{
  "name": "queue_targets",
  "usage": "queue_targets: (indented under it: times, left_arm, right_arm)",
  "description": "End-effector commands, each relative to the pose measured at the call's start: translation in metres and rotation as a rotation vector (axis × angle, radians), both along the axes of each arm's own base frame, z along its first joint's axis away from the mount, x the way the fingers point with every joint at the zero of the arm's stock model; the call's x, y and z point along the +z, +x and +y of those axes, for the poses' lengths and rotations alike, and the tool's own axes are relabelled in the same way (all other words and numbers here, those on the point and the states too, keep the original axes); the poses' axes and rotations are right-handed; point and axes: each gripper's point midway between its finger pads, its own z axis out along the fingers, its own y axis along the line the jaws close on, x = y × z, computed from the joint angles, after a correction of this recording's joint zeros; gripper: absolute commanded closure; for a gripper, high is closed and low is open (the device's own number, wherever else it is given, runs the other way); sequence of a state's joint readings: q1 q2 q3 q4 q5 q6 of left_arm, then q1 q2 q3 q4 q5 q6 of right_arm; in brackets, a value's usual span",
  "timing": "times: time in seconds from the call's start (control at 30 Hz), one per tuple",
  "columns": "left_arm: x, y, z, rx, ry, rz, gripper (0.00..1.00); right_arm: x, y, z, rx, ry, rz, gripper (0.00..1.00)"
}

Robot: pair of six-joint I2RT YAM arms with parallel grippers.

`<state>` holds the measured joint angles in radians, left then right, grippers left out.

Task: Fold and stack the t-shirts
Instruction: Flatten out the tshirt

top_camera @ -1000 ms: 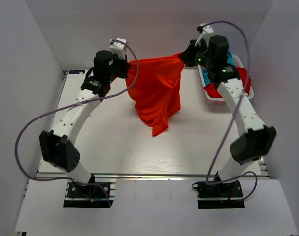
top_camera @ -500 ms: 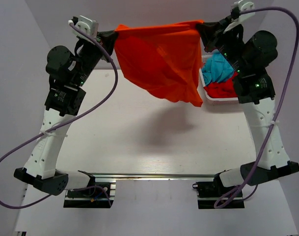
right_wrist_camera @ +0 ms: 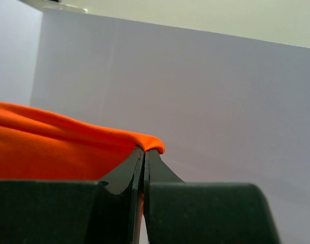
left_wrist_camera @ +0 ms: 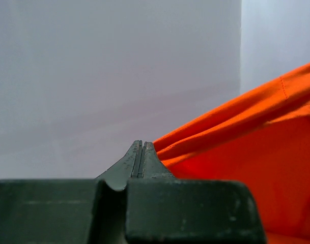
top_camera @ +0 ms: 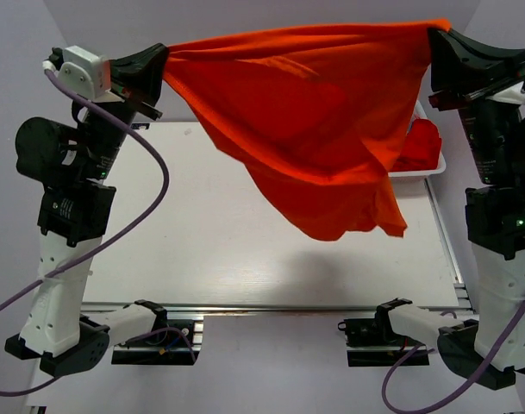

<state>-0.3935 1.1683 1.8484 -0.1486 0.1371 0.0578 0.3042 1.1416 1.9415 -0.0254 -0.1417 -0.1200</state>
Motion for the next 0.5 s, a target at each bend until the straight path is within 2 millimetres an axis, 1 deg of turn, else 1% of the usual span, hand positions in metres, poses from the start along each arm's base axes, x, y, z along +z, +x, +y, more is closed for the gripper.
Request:
queue_targets:
  times: [0.0, 0.03, 0.07, 0.1, 0.13, 0.17, 0.2, 0.23, 0.27, 0.3, 0.33, 0.37, 0.4, 0.43, 0.47]
  left_arm:
    - [-0.013, 0.013, 0.015, 0.088, -0.024, 0.034, 1.00]
    - [-0.022, 0.019, 0.013, 0.088, -0.015, 0.054, 1.00]
    - [-0.041, 0.033, 0.008, 0.089, -0.014, 0.099, 1.00]
    - [-0.050, 0.039, 0.007, 0.088, -0.032, 0.122, 1.00]
    - [-0.064, 0.047, 0.005, 0.093, -0.030, 0.157, 1.00]
    - [-0.096, 0.069, 0.003, 0.114, -0.022, 0.231, 1.00]
    - [-0.117, 0.082, 0.002, 0.119, -0.038, 0.292, 1.00]
    - [-0.152, 0.098, -0.001, 0.139, -0.033, 0.362, 1.00]
    - [-0.173, 0.110, 0.001, 0.172, -0.045, 0.411, 1.00]
    - [-0.204, 0.126, -0.001, 0.194, -0.038, 0.482, 1.00]
    - [-0.242, 0.137, -0.004, 0.205, -0.041, 0.563, 1.00]
    - [-0.263, 0.146, -0.002, 0.235, -0.048, 0.607, 1.00]
    - [-0.297, 0.158, -0.006, 0.248, -0.044, 0.684, 1.00]
    - [-0.329, 0.163, -0.008, 0.255, -0.027, 0.744, 1.00]
    - [-0.349, 0.169, -0.007, 0.279, -0.026, 0.779, 1.00]
  right_arm:
    - [-0.007, 0.021, -0.002, -0.044, -0.004, 0.004, 1.00]
    - [-0.013, 0.025, 0.004, -0.014, -0.008, 0.026, 1.00]
    - [-0.028, 0.036, 0.015, 0.027, -0.032, 0.065, 1.00]
    - [-0.044, 0.051, 0.022, 0.048, -0.035, 0.120, 1.00]
    - [-0.053, 0.055, 0.031, 0.085, -0.053, 0.139, 1.00]
    - [-0.074, 0.072, 0.039, 0.113, -0.054, 0.205, 1.00]
    - [-0.085, 0.079, 0.044, 0.133, -0.053, 0.233, 1.00]
    - [-0.109, 0.094, 0.051, 0.147, -0.060, 0.287, 1.00]
    - [-0.138, 0.109, 0.062, 0.190, -0.066, 0.355, 1.00]
    - [-0.156, 0.120, 0.069, 0.206, -0.070, 0.397, 1.00]
    - [-0.166, 0.128, 0.073, 0.220, -0.067, 0.410, 1.00]
    - [-0.215, 0.152, 0.083, 0.242, -0.058, 0.513, 1.00]
    - [-0.240, 0.167, 0.091, 0.258, -0.065, 0.564, 1.00]
    - [-0.279, 0.187, 0.100, 0.273, -0.065, 0.663, 1.00]
    - [-0.316, 0.207, 0.110, 0.293, -0.066, 0.762, 1.00]
